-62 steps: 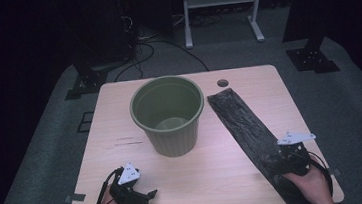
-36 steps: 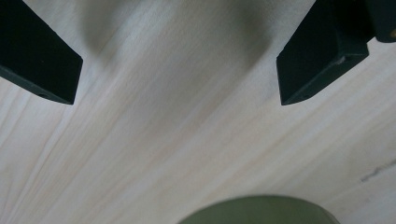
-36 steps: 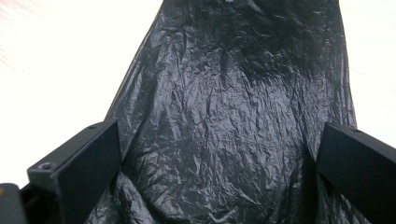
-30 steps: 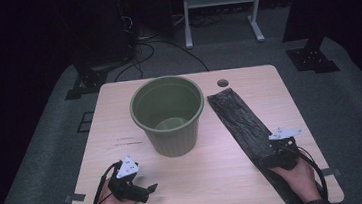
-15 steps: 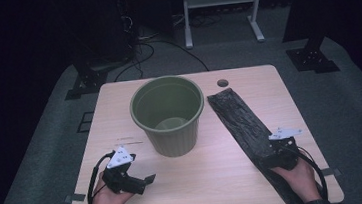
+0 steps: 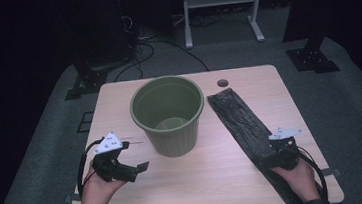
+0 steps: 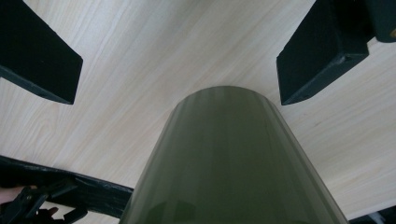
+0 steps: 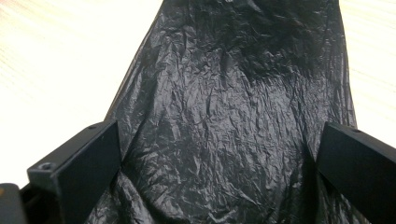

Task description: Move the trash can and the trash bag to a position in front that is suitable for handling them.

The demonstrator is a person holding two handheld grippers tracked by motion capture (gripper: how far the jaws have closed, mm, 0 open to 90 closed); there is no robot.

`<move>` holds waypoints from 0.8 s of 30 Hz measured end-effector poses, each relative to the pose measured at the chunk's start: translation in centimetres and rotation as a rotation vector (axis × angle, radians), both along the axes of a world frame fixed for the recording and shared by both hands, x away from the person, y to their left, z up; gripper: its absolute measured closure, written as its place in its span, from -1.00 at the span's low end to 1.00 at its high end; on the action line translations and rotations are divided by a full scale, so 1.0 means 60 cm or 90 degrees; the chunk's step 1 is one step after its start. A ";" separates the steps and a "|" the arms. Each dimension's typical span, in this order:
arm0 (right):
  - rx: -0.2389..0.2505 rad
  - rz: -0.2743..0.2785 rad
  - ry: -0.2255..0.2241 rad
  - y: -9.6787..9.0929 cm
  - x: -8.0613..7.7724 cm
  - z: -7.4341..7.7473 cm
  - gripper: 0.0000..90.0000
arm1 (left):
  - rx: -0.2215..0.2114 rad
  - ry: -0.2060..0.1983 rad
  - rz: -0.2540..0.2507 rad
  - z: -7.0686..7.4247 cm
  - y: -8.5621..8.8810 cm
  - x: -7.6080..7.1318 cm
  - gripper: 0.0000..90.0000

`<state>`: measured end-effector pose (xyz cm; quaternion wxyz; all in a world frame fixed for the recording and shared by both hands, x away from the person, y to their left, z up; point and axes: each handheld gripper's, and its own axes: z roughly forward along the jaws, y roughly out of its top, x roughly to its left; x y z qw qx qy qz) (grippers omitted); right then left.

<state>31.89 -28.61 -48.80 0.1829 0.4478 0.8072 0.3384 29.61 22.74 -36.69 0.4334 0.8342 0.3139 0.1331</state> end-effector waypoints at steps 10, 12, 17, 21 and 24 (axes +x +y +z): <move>0.000 -0.003 0.000 0.000 -0.001 0.000 -1.00 | -0.008 -0.011 0.004 0.044 0.000 0.019 -1.00; 0.000 -0.003 0.000 0.000 -0.001 0.000 -1.00 | -0.013 -0.011 0.007 0.053 0.000 0.023 -1.00; 0.000 -0.003 0.000 0.000 -0.001 0.000 -1.00 | -0.025 -0.008 0.003 0.075 0.000 0.036 -1.00; 0.000 -0.003 0.000 0.000 -0.001 0.000 -1.00 | -0.033 -0.008 0.006 0.091 0.000 0.048 -1.00; 0.000 -0.003 0.000 0.000 -0.001 0.000 -1.00 | -0.033 -0.013 0.007 0.102 -0.001 0.057 -1.00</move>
